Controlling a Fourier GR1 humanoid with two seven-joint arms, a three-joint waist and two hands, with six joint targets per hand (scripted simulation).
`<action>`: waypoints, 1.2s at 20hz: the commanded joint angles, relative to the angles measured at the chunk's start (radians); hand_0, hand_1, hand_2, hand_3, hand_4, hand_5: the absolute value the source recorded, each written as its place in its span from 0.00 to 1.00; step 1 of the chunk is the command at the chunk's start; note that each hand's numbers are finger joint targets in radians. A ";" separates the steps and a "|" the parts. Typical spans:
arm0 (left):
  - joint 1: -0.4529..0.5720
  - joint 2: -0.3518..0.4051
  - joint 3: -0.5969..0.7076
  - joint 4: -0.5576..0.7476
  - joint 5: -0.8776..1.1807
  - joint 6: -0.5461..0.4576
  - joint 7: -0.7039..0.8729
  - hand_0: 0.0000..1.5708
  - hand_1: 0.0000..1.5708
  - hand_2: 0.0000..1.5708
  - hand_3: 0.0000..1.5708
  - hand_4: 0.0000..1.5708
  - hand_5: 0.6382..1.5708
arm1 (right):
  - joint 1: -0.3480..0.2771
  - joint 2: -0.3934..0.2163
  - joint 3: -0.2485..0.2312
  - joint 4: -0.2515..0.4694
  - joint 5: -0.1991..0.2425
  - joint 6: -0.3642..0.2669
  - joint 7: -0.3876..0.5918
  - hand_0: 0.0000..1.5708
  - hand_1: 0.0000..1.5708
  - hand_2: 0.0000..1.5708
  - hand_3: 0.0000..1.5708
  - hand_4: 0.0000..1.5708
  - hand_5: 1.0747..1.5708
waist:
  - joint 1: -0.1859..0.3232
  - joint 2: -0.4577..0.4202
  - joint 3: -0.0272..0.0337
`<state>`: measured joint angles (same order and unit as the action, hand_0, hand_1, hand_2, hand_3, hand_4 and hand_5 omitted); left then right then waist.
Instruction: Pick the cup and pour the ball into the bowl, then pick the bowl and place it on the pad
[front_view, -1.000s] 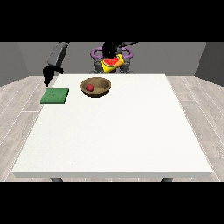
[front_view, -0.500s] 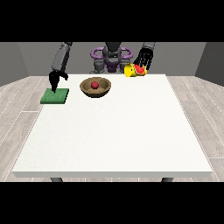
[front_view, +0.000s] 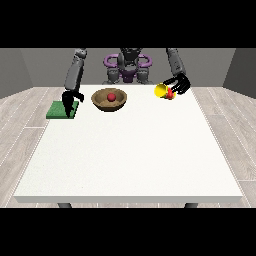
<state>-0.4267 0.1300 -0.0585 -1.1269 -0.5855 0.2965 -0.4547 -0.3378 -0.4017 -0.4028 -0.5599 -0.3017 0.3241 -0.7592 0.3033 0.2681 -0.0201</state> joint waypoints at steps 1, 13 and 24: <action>0.026 -0.028 0.101 0.030 0.260 -0.141 -0.153 0.49 0.49 0.43 0.00 0.60 0.97 | 0.006 0.029 -0.005 -0.018 -0.016 -0.005 -0.006 0.00 0.00 0.25 0.05 0.38 0.95 | 0.018 0.068 0.0121; -0.062 -0.002 0.166 0.165 0.345 -0.279 -0.163 0.00 0.00 0.00 0.00 0.00 0.03 | -0.069 0.165 0.056 -0.107 -0.012 -0.110 0.107 0.00 0.00 0.00 0.00 0.00 1.00 | -0.058 0.089 0.0200; 0.125 0.028 0.227 0.316 0.383 -0.291 -0.132 0.00 0.00 0.00 0.00 0.00 0.05 | -0.010 0.282 0.179 -0.218 0.009 -0.199 0.380 0.00 0.00 0.00 0.00 0.00 1.00 | -0.237 -0.268 0.0199</action>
<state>-0.3672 0.1581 0.1603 -0.8267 -0.2171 0.0150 -0.6190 -0.3859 -0.1805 -0.2745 -0.7644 -0.3107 0.1616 -0.4451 0.1064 0.1011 -0.0065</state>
